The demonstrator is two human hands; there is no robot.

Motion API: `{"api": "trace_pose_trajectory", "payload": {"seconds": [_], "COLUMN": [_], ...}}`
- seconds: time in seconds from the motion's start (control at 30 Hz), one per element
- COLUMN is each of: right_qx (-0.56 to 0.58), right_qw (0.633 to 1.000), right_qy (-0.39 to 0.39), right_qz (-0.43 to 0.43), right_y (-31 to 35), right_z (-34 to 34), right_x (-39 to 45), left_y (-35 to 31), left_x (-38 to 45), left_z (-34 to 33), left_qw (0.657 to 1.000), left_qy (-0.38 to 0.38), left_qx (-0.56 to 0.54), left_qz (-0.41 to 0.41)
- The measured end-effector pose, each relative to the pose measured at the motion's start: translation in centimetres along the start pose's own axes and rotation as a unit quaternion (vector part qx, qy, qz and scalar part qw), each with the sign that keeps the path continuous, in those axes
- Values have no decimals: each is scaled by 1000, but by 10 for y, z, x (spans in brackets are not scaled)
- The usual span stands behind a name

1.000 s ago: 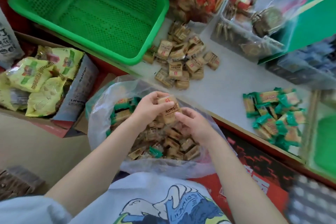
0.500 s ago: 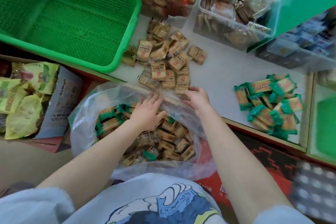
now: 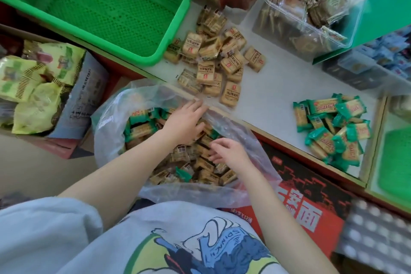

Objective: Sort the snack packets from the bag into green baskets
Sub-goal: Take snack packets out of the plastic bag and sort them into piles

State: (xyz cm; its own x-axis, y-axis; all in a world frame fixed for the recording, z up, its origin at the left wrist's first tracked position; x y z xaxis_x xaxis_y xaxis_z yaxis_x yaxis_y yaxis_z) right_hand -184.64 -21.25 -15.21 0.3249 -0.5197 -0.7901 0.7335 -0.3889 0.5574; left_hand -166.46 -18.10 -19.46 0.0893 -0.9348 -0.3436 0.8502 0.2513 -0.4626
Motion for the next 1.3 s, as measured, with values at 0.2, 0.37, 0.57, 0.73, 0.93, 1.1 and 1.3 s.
{"api": "trace_pose_trajectory", "payload": {"seconds": [0.2,0.37,0.57,0.73,0.93,1.1,1.3], "right_qx": [-143,-305,-124,218,221,148,208], "right_qw": [988,950,986,974,966,979,971], "right_qy": [-57,-60,-89,28,57,61,-117], "right_qz": [6,6,70,54,120,124,35], "right_y": [-61,-71,-46,-36,-14,11,39], "right_z": [-43,-63,-34,5,44,77,98], "right_x": [57,81,38,-23,-55,-48,26], "left_y": [18,33,20,-29,-93,-92,-57], "left_x": [-82,-125,-132,-114,-73,-35,8], "left_z": [-36,-52,-42,-10,32,48,24], "left_qw": [982,941,907,788,763,804,976], "left_qy": [19,78,38,-18,-43,12,-44], "left_qx": [-145,-229,-323,-558,-623,-585,-146], "left_qz": [119,235,269,258,166,109,154]}}
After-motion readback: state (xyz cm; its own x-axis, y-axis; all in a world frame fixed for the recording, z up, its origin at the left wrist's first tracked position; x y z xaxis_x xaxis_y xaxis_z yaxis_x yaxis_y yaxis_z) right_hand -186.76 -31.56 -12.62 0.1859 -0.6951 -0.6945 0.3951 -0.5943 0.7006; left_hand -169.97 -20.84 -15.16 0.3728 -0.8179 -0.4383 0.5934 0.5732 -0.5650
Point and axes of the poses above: each hand's wrist, its own x-axis towards the middle knuckle, its own z-axis out of the back of the hand, y = z × x, the point moved 1 cm from there along x, towards the middle knuckle, and after that the axes turned 1 degree about y, right-handed, at the moved point
